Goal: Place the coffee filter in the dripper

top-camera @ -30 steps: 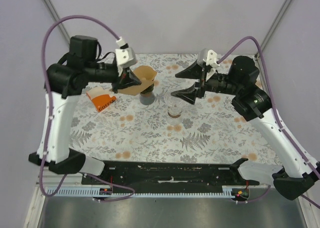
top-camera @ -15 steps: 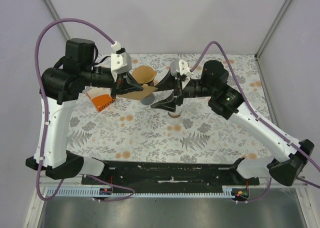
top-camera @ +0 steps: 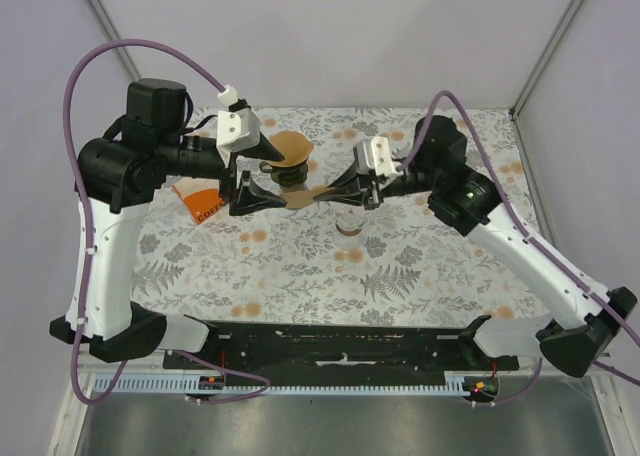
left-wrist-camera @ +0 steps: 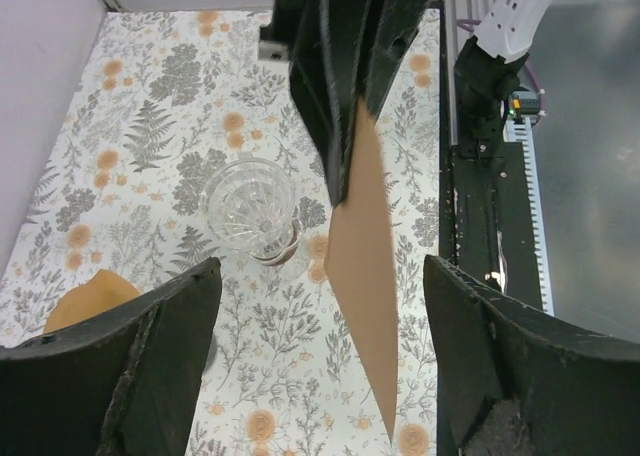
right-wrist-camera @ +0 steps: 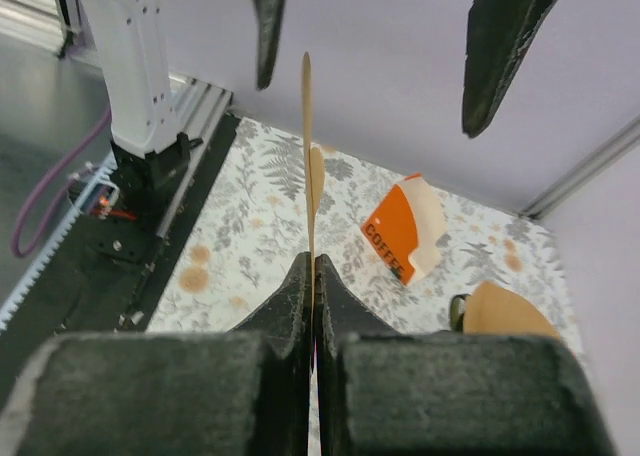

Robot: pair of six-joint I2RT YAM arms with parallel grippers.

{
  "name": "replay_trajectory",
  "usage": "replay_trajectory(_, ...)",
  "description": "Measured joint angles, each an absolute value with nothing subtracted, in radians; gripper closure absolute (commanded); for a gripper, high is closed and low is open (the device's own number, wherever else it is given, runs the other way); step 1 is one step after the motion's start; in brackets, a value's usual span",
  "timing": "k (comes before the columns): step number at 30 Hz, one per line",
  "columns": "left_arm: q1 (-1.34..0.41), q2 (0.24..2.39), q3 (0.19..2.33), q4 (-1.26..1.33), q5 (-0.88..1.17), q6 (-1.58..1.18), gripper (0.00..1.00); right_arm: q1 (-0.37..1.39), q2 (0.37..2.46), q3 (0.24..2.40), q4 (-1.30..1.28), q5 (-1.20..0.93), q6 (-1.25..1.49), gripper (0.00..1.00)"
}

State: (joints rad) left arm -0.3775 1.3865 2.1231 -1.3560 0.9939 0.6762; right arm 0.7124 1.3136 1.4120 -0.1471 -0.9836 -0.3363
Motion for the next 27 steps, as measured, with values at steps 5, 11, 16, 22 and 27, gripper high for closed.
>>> replay_trajectory(5, -0.377, 1.363, 2.132, -1.356, 0.960, 0.678, 0.10, 0.696, 1.201, 1.428, -0.422, -0.991, -0.758, 1.00)
replay_trajectory(11, -0.377, 1.359, 2.090, -1.336, 0.972, 0.605, 0.09, 0.698, 1.228, 1.608, -0.768, -0.989, -1.205, 1.00)
replay_trajectory(16, -0.404, 1.407, 2.006, -1.295, 1.046, 0.547, 0.08, 0.698, 1.256, 1.648, -0.918, -0.991, -1.455, 1.00)
replay_trajectory(22, -0.526, 1.479, 1.947, -1.268, 1.053, 0.523, 0.07, 0.698, 1.307, 1.699, -0.977, -0.994, -1.611, 1.00)
replay_trajectory(27, -0.577, 1.485, 1.921, -1.254, 1.055, 0.522, 0.07, 0.698, 1.313, 1.708, -0.987, -1.003, -1.670, 1.00)
